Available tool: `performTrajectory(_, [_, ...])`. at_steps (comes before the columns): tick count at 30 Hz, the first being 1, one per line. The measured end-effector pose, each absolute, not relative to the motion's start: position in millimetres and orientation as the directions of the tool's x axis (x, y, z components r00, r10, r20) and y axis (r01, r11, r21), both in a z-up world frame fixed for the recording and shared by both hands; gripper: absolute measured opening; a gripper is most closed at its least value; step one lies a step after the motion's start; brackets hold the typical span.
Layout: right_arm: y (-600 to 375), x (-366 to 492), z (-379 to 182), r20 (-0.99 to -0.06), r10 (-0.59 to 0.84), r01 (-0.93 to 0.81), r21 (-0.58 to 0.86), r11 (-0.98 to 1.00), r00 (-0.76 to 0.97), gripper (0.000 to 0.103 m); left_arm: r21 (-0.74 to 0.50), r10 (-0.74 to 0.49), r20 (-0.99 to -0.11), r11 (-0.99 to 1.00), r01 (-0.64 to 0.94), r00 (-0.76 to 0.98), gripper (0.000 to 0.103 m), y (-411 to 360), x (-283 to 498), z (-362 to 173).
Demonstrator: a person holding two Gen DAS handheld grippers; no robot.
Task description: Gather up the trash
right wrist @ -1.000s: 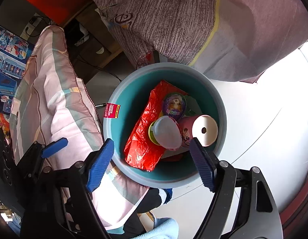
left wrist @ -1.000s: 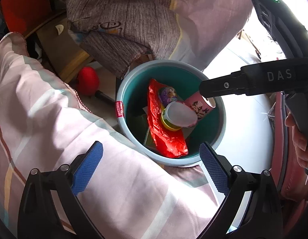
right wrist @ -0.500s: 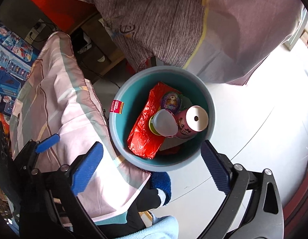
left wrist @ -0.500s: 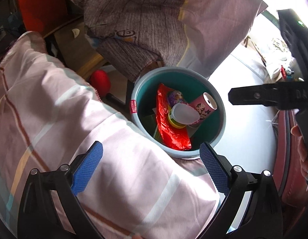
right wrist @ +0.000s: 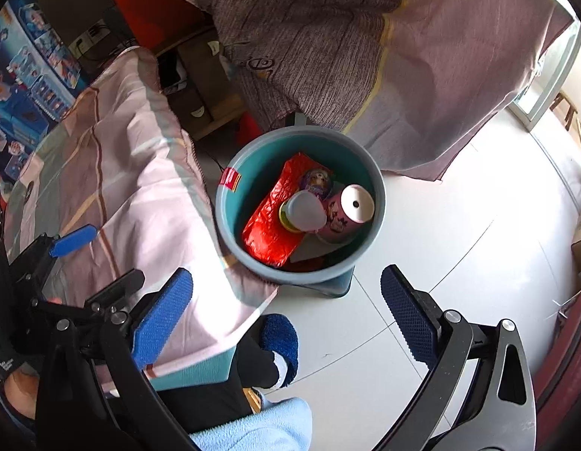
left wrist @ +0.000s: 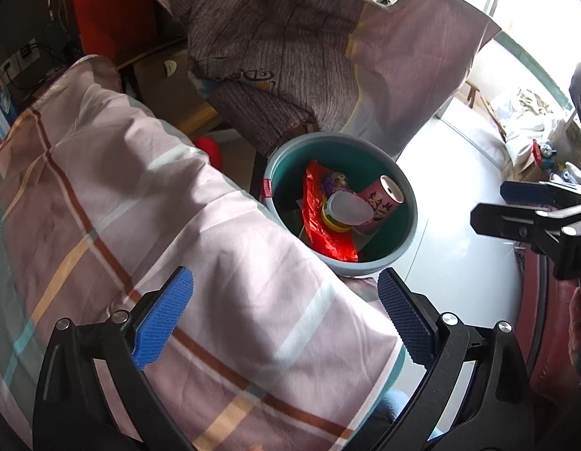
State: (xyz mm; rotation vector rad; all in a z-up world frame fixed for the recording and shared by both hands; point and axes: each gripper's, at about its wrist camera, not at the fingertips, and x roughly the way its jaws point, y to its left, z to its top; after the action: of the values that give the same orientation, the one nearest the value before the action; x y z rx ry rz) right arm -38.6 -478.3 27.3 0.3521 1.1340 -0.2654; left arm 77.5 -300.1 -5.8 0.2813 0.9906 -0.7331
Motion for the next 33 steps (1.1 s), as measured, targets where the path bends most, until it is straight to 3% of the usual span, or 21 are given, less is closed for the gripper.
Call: performTrajectory(33, [-445,-62,18,-0.914,-0.059,0.320,0.080,0.944,0.401,0.096,-0.065,-0.415,-0.808,0.769,0.636,0.419,0.099,-268,50,-6])
